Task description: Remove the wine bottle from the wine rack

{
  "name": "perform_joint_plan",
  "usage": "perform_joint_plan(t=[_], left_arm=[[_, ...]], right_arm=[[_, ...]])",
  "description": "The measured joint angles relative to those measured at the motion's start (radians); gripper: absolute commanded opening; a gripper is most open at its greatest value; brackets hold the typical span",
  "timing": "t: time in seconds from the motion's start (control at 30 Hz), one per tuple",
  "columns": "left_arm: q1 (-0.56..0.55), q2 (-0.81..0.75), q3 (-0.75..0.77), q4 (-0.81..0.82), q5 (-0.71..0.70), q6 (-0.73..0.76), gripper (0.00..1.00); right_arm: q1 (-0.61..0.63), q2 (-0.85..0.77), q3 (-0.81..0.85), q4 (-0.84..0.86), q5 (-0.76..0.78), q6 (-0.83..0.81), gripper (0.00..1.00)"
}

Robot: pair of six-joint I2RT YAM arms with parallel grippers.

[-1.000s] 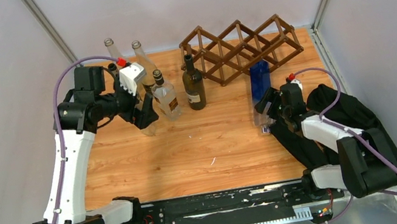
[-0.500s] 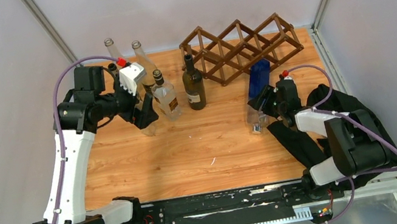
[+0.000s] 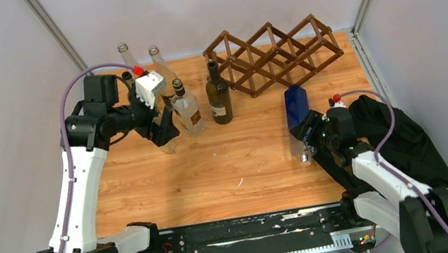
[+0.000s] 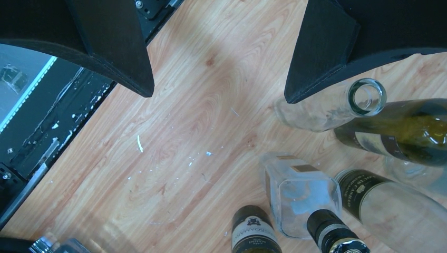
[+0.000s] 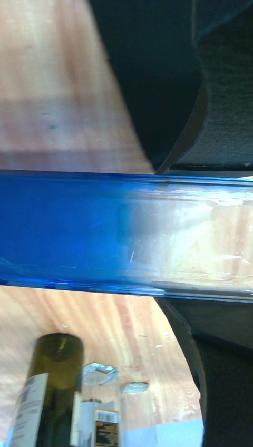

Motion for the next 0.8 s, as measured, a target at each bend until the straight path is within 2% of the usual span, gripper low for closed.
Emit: perform_joint_plan(t=[0.2, 0.37, 0.47, 0.63, 0.8], left_arm=[[0.0, -0.003, -0.008, 0.002, 0.025, 0.032, 1.0], [-0.02, -0.038, -0.041, 0.006, 0.04, 0.118, 1.0], [-0.064, -0.079, -0.085, 0.007, 0.041, 0.196, 1.0], [-0.103, -0.163, -0.189, 0.009, 0.066, 0.363, 1.0], [-0.142, -0.243, -0.251, 0.005, 0.109, 0.573, 1.0]], right_arm=[[0.0, -0.247, -0.044, -0.244, -0.035, 0.011, 0.0], [0.0, -0.418, -0.027, -0.462, -0.09, 0.022, 0.0], [0.001, -0.421, 0.043, -0.591, -0.137, 0.037, 0.0], [0.023, -0.399, 0.155, -0.713, -0.218, 0.055, 0.0], [0.145, -0.301, 0.319, -0.817, -0.266, 0.067, 0.0]])
